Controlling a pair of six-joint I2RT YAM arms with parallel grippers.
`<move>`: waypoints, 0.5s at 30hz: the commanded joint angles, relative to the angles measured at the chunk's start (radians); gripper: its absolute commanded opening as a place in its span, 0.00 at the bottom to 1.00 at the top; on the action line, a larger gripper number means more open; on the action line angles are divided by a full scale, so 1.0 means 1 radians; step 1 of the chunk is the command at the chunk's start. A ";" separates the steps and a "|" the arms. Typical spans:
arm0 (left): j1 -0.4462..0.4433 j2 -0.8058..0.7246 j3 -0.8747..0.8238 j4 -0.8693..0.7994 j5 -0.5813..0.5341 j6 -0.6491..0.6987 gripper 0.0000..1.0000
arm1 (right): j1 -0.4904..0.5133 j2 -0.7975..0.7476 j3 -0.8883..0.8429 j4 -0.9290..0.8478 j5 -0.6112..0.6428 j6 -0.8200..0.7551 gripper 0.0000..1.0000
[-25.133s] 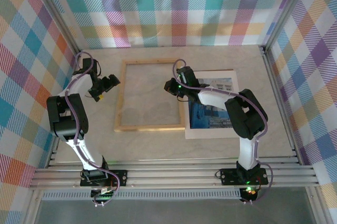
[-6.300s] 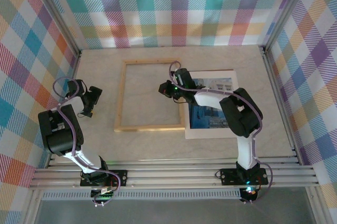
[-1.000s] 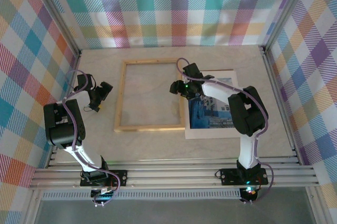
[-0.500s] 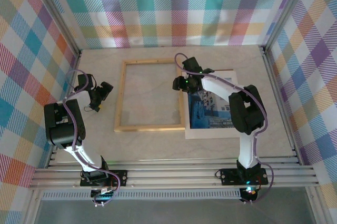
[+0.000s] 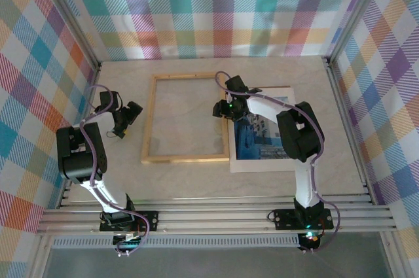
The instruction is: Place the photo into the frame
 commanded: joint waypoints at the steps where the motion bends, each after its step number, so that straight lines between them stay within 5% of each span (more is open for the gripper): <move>1: -0.038 0.035 0.018 -0.016 0.078 0.005 1.00 | 0.014 0.017 0.022 0.068 -0.080 0.022 0.59; 9: -0.039 -0.023 0.060 -0.082 0.022 0.045 1.00 | 0.023 0.015 0.030 0.081 -0.104 -0.011 0.59; 15: -0.081 -0.084 0.093 -0.105 0.049 0.038 1.00 | -0.005 -0.073 0.013 0.013 -0.004 -0.100 0.61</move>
